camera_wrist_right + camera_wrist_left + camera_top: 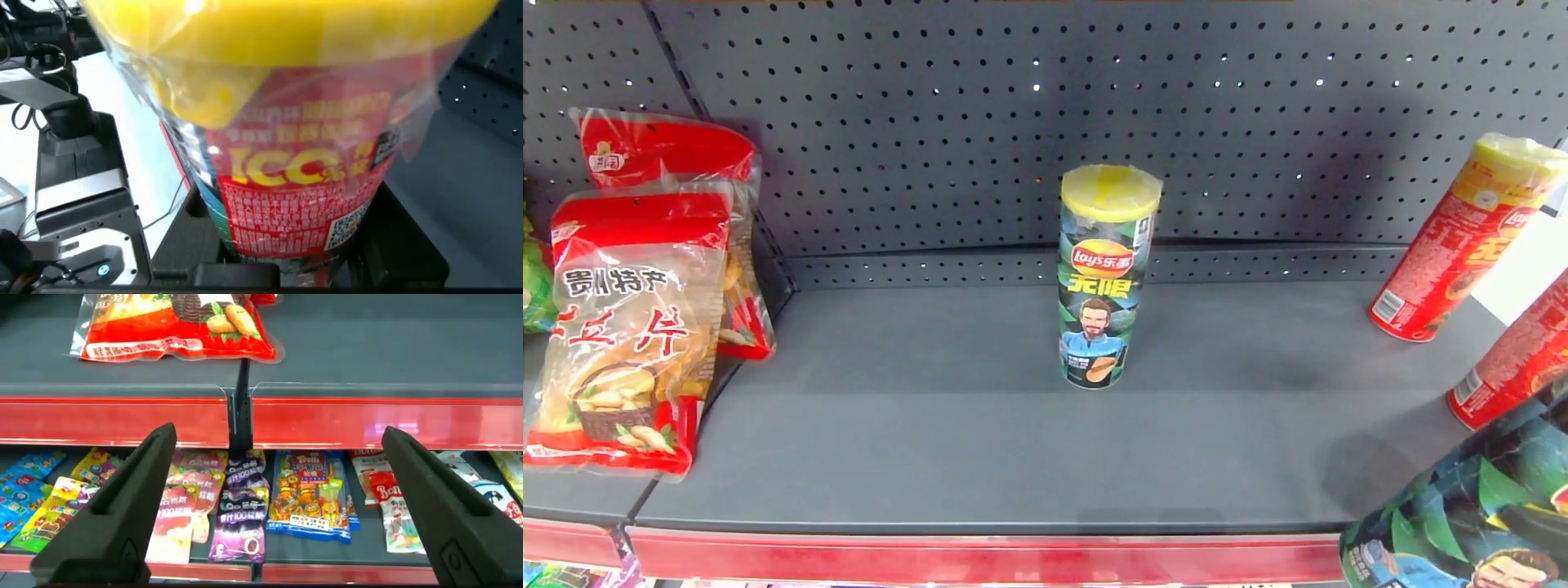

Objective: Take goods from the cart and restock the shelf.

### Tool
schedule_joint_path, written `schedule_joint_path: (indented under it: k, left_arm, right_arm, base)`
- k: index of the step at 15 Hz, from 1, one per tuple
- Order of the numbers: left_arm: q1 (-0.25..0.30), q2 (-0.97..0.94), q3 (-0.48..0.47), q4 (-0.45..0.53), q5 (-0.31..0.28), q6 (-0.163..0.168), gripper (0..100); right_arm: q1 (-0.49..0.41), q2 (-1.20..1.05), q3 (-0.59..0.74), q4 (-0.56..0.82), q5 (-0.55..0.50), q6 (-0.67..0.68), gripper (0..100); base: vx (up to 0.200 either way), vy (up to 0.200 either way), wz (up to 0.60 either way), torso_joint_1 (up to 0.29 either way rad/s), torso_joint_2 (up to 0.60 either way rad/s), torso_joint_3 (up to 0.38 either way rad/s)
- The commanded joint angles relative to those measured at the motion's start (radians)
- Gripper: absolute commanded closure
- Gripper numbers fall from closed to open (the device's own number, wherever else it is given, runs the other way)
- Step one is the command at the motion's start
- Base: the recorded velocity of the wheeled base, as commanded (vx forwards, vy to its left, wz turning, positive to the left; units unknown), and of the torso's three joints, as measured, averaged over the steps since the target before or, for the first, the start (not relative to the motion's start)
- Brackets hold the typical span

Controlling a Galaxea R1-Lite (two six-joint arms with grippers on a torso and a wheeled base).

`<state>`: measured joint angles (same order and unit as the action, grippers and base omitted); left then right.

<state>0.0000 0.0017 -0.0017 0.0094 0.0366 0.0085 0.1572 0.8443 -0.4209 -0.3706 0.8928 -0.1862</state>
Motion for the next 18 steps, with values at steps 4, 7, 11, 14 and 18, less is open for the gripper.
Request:
schedule_joint_path:
  k: [4,7,11,14,18]
  left_arm:
    - [0.0,0.001,0.0,-0.002,-0.034,0.01,0]
    - [0.0,0.001,0.0,-0.003,-0.044,0.039,0]
    - [-0.02,0.196,-0.397,-0.086,-0.119,0.021,0]
    - [-0.155,0.454,-0.597,-0.094,-0.153,-0.081,0]
    - [-0.339,0.79,-0.689,-0.273,-0.302,-0.186,0]
  right_arm:
    - [0.008,0.072,-0.047,-0.002,-0.003,-0.004,100]
    - [0.024,0.068,-0.036,-0.002,-0.003,-0.004,100]
    - [0.025,0.105,-0.052,-0.002,-0.018,-0.006,100]
    - [0.053,0.187,-0.13,-0.002,-0.063,-0.006,100]
    - [0.068,0.245,-0.2,-0.002,-0.069,-0.009,100]
  base:
    - [0.0,0.0,0.0,0.0,0.0,0.0]
    - [0.0,0.0,0.0,0.0,0.0,0.0]
    - [0.0,0.0,0.0,0.0,0.0,0.0]
    - [0.0,0.0,0.0,0.0,0.0,0.0]
    - [0.0,0.0,0.0,0.0,0.0,0.0]
